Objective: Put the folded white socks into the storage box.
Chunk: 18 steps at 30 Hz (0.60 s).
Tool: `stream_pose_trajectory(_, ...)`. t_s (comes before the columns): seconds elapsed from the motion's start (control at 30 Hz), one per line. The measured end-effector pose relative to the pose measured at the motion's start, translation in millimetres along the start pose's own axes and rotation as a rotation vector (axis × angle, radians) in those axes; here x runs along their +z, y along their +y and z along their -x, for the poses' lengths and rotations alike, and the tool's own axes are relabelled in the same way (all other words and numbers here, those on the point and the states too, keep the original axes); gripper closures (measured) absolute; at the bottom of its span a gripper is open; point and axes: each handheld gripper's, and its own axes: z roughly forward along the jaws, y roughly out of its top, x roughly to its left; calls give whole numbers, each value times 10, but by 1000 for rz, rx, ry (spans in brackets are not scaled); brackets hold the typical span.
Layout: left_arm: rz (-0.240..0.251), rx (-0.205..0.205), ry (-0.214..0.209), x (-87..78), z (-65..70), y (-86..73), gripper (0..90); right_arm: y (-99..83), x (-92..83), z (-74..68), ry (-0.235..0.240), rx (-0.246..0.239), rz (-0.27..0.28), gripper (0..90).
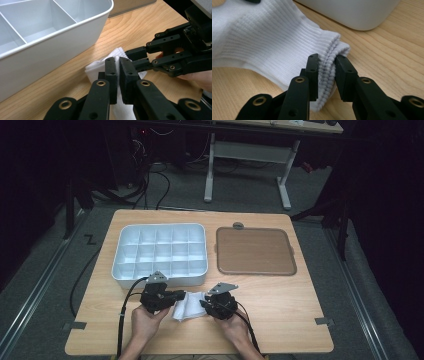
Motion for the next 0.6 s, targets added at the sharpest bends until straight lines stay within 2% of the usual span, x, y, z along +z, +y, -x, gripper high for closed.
stream_pose_trajectory(0.6, -38, 26, -17, 163, 91, -48, 858, -1, 33, -143, 52, -9, 6, 741)
